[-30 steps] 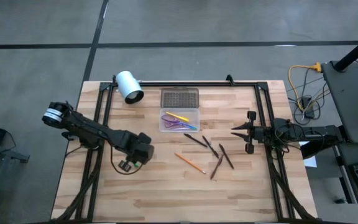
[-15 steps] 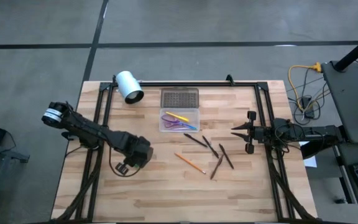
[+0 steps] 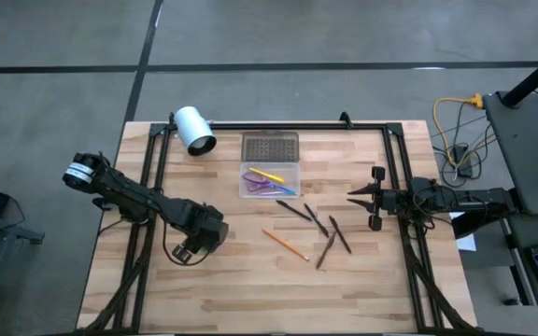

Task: Pick & place school supplies into a supply box
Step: Put the green pen into the supply box

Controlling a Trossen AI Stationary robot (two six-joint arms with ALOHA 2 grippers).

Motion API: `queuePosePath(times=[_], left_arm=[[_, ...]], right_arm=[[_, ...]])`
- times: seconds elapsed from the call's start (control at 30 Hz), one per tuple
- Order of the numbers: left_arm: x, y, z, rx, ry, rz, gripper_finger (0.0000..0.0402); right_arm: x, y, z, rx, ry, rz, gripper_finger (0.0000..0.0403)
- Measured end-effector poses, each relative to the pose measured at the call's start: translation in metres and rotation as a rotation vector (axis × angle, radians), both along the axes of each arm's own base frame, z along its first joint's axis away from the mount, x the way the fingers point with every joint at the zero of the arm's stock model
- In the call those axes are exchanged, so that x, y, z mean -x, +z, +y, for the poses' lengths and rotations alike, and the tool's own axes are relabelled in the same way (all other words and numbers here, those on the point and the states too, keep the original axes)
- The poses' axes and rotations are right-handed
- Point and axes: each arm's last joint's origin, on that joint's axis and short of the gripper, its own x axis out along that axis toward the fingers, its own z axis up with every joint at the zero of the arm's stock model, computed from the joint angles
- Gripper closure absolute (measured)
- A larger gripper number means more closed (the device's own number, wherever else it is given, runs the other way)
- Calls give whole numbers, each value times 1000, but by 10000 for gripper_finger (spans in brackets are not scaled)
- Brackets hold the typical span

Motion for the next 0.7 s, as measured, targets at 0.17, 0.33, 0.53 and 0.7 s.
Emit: queuePosePath(times=[0.17,0.33,0.53,0.7], left_arm=[[3,-9,1,-1,16,9,248],[5,-19,2,8,16,-19,248],[10,-35,3,-3,9,6,248],[9,-41,3,-11,10,9,255]], right_arm=[[0,0,0,0,0,0,335],[0,0,0,0,0,0,335],[0,0,0,0,0,0,335],[0,0,0,0,0,0,335]])
